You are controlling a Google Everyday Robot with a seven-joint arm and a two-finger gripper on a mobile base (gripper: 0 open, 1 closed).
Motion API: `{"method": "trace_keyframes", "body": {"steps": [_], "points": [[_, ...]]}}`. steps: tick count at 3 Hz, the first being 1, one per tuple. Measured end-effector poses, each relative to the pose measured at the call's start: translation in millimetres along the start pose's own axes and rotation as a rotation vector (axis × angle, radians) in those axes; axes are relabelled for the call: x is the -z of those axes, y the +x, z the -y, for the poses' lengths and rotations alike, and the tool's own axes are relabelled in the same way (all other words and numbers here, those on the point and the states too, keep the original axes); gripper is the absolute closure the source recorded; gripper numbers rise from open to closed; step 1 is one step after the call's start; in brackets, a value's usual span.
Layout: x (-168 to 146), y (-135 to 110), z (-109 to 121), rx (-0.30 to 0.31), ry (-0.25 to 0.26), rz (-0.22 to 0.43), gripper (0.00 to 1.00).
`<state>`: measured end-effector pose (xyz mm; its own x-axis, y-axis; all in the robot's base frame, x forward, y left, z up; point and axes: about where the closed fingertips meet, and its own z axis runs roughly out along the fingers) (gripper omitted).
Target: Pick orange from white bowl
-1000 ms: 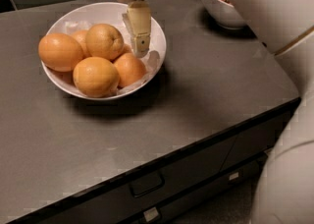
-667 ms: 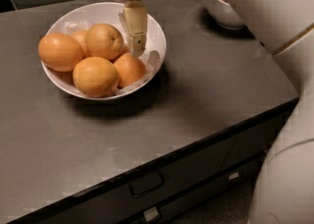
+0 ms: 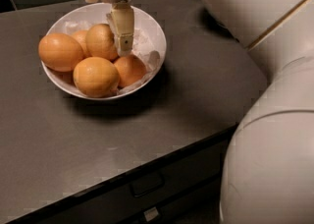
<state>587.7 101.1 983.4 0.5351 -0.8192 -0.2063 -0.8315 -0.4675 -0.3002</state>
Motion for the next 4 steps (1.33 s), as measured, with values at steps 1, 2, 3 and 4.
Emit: {"method": "trace_keyframes", "body": {"steps": [1, 2, 3, 4], "points": [[-11, -8, 5, 0.023, -0.044, 0.042, 0.16], [-15, -16, 12, 0.043, -0.060, 0.069, 0.17], [-21, -22, 20, 0.049, -0.070, 0.098, 0.18], [-26, -29, 28, 0.054, -0.076, 0.137, 0.18]]}}
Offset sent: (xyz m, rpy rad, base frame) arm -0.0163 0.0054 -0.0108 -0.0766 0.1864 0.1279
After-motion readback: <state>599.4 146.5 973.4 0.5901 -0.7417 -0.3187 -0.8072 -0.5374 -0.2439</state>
